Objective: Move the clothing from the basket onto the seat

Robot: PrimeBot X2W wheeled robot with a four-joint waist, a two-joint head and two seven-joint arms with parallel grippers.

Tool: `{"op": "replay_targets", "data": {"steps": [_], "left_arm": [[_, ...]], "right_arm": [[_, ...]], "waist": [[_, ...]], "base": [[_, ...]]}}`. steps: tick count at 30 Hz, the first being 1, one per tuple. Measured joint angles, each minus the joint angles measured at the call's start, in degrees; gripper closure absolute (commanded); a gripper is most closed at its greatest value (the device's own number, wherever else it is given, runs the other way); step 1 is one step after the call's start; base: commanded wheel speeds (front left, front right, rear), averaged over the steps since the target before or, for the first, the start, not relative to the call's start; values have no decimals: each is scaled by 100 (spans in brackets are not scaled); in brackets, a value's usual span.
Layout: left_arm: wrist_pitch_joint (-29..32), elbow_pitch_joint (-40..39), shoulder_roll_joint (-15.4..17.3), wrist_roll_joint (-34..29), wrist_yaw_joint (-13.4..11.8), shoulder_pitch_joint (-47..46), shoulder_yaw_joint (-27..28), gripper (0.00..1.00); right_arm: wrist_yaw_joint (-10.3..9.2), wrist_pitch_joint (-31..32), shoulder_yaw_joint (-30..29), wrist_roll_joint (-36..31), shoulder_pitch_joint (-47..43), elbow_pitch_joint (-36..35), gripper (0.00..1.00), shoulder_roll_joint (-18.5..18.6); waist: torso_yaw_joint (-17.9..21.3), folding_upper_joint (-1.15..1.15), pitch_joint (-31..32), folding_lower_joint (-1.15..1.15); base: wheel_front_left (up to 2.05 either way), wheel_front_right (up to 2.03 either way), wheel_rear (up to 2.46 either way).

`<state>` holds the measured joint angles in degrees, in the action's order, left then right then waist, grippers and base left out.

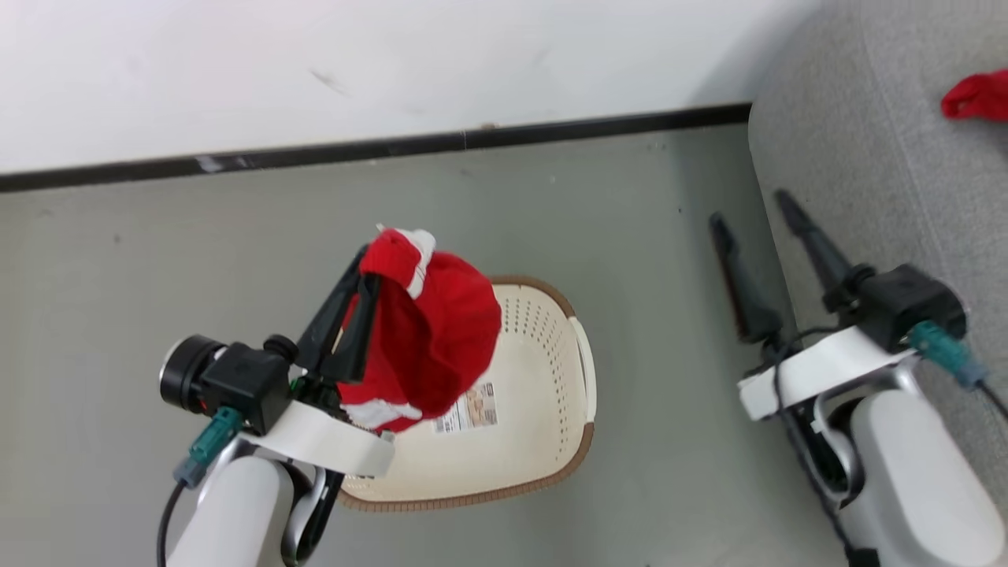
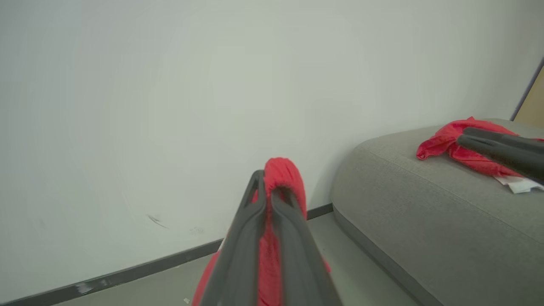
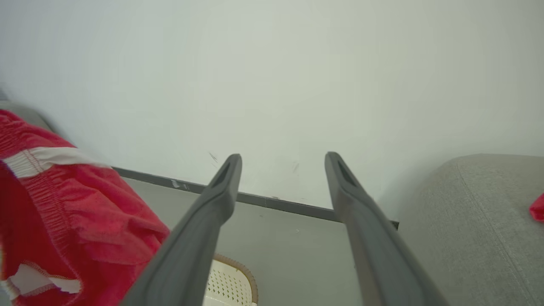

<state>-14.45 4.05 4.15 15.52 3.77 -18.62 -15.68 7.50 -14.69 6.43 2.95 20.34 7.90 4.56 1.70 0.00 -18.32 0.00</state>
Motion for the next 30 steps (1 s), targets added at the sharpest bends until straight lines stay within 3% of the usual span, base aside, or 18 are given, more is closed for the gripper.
{"op": "replay_targets", "data": {"steps": [4, 19, 30], "left_arm": [[0, -23, 16, 0, 49, 129, -100, 100], [289, -292, 59, 10, 120, 573, -456, 100], [608, -773, 62, 30, 199, 771, -888, 100]], "right_arm": [[0, 0, 349, 10, -93, 7, 0, 19], [1, 0, 2561, 476, -327, 8, 0, 101], [2, 0, 3210, 616, -348, 101, 0, 243]], "waist": [[-42, 0, 233, 0], [-240, 0, 1169, 0], [-385, 0, 1611, 0]], "base": [[0, 0, 0], [0, 0, 0], [0, 0, 0]]}}
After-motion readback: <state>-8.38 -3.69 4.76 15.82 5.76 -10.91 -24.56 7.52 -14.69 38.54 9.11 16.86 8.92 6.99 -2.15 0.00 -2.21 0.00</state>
